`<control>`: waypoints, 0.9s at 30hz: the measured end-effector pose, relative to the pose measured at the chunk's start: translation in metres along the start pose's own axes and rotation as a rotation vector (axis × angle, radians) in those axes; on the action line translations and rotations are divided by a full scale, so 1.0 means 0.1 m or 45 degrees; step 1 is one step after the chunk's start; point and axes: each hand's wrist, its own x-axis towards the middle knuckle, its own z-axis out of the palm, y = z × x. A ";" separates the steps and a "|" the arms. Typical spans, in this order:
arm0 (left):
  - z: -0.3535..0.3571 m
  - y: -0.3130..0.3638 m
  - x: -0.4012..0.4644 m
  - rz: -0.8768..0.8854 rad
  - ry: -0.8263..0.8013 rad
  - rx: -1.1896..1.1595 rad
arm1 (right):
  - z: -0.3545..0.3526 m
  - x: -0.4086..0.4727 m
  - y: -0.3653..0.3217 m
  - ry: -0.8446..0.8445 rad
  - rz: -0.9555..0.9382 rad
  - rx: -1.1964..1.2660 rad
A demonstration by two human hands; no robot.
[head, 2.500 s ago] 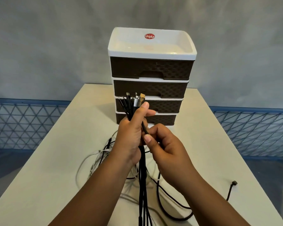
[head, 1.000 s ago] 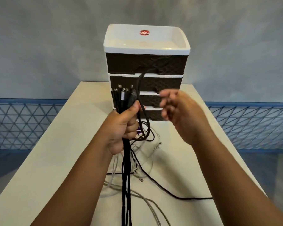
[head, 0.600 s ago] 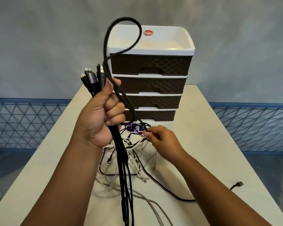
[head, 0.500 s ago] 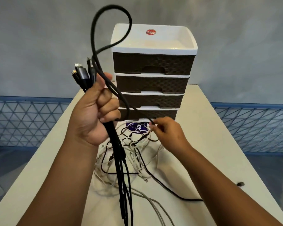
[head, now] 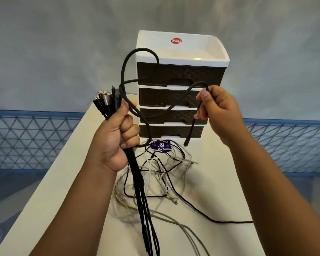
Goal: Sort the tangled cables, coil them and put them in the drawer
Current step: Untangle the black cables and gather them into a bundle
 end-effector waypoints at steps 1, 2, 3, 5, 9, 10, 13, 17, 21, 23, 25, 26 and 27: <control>-0.01 0.01 -0.01 -0.012 -0.014 0.011 | -0.02 -0.04 0.00 0.006 0.003 -0.012; -0.02 0.01 -0.02 -0.024 -0.029 0.028 | -0.04 -0.09 0.01 0.014 0.009 -0.028; -0.03 0.02 -0.03 -0.038 -0.046 0.051 | -0.06 -0.15 0.01 0.027 0.021 -0.050; -0.03 0.03 -0.07 -0.057 -0.082 0.110 | -0.11 -0.28 0.02 0.050 0.064 -0.100; 0.06 -0.01 -0.16 -0.097 -0.143 0.180 | -0.19 -0.58 0.05 0.104 0.175 -0.153; 0.08 -0.03 -0.18 -0.108 -0.160 0.181 | -0.21 -0.65 0.05 0.114 0.197 -0.152; 0.19 -0.10 -0.28 -0.156 -0.201 0.188 | -0.33 -0.87 0.00 0.152 0.257 -0.147; 0.35 -0.18 -0.51 -0.165 -0.184 0.245 | -0.53 -1.14 -0.07 0.143 0.275 -0.118; 0.56 -0.22 -0.87 -0.100 -0.173 0.317 | -0.77 -1.43 -0.18 0.092 0.227 -0.098; 0.68 -0.24 -1.08 -0.050 -0.179 0.385 | -0.91 -1.62 -0.27 0.068 0.192 -0.069; 0.77 -0.24 -1.29 0.003 -0.183 0.460 | -1.04 -1.83 -0.35 0.027 0.162 -0.049; 0.82 -0.25 -1.41 0.027 -0.166 0.495 | -1.11 -1.95 -0.38 -0.006 0.157 -0.048; 0.87 -0.26 -1.52 0.049 -0.144 0.521 | -1.17 -2.06 -0.40 -0.049 0.152 -0.050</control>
